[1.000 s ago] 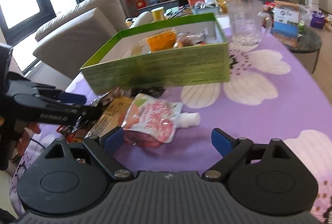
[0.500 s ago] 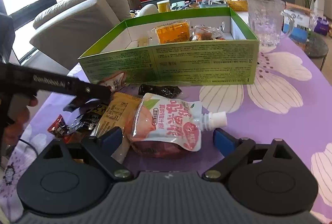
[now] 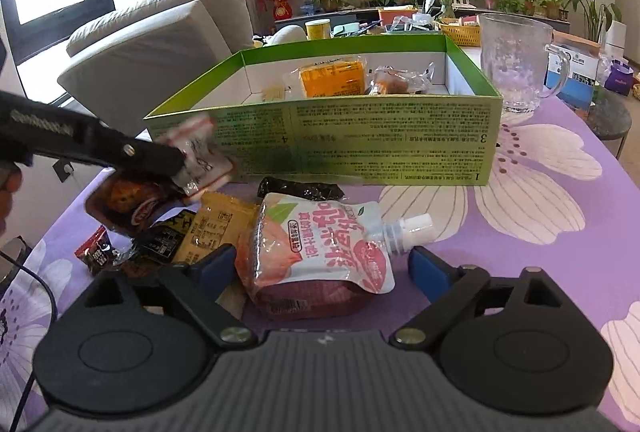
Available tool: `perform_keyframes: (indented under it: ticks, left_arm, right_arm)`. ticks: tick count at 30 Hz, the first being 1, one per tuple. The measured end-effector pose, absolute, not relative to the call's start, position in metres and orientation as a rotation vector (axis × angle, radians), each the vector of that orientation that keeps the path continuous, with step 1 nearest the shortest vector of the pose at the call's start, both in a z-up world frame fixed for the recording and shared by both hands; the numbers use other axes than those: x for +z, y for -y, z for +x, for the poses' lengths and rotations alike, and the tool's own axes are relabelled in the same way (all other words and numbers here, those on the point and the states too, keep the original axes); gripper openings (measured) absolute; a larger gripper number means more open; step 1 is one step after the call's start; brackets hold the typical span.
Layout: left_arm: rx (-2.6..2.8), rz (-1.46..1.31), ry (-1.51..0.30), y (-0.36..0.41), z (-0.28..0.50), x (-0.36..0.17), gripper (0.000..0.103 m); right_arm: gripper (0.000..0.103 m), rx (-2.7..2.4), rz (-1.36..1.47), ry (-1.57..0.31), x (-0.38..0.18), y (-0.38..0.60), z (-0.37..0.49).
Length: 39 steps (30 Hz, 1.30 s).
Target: Organize snacks
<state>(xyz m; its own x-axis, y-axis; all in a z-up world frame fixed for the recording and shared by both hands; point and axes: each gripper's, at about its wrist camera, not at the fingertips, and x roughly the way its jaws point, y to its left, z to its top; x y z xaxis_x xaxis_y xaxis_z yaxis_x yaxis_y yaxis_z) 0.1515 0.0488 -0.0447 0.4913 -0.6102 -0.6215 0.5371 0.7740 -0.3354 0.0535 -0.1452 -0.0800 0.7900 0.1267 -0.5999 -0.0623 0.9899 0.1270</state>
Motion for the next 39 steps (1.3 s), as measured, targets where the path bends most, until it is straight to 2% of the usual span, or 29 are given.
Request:
perform_keyframes:
  ticks: [1,2,13,39]
  left_arm:
    - [-0.701,-0.112,-0.793,-0.05,0.151,-0.043,0.004]
    - [-0.699,-0.122,-0.794,-0.052,0.151,-0.042,0.004]
    - [-0.664,-0.153,-0.782,-0.063,0.144,-0.039,0.004]
    - [-0.661,-0.155,-0.71,-0.057,0.138,-0.014,0.004]
  right_arm:
    - [0.058,0.104,0.106,-0.651,-0.079,0.146,0.053]
    - [0.052,0.117,0.112,-0.653,-0.078,0.146,0.052]
    - [0.052,0.095,0.094,-0.655,-0.073,0.147,0.043]
    - [0.052,0.075,0.073,-0.51,-0.033,0.162,0.036]
